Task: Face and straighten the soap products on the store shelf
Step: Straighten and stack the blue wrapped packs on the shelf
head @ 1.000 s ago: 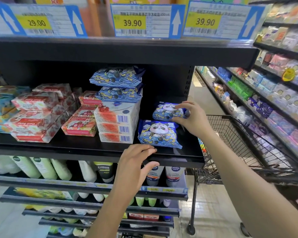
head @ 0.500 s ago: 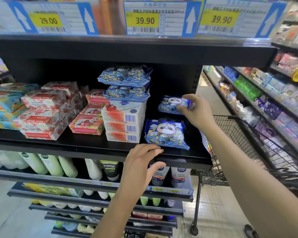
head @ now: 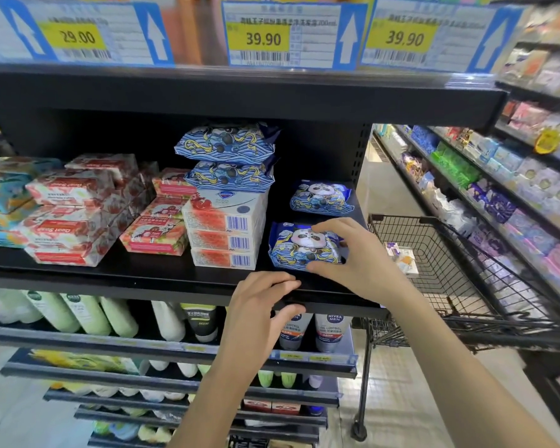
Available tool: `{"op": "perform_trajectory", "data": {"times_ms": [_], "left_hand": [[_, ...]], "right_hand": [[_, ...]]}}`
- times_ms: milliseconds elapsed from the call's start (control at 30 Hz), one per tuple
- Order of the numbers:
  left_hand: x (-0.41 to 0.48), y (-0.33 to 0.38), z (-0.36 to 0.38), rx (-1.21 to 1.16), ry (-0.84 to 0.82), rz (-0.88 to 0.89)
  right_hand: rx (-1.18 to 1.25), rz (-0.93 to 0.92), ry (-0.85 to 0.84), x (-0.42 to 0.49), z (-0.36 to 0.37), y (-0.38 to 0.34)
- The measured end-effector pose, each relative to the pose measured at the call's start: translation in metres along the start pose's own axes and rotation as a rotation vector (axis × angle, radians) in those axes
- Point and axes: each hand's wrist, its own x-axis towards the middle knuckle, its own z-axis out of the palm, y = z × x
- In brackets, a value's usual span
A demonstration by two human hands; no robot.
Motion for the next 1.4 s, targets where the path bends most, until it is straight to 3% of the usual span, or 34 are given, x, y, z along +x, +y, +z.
{"op": "perform_trajectory", "data": {"times_ms": [433,633,900,1100,1400], "left_hand": [[0.001,0.003,0.0,-0.023,0.006,-0.005],[0.001,0.002,0.001,-0.017,0.018,0.002],[0.0,0.0,0.0,-0.023,0.019,-0.007],[0.002,-0.001,0.003,-0.025,0.035,0.011],[0.001,0.006,-0.006,-0.083,0.006,-0.028]], "right_hand": [[-0.058,0.154,0.145,0.038,-0.006,0.021],[-0.134,0.1,0.164,0.038,-0.003,0.014],[0.346,-0.026,0.117,0.081,-0.017,-0.071],[0.3,-0.023,0.047,0.134,-0.012,-0.099],[0.406,-0.027,0.099,0.139,-0.011,-0.1]]}}
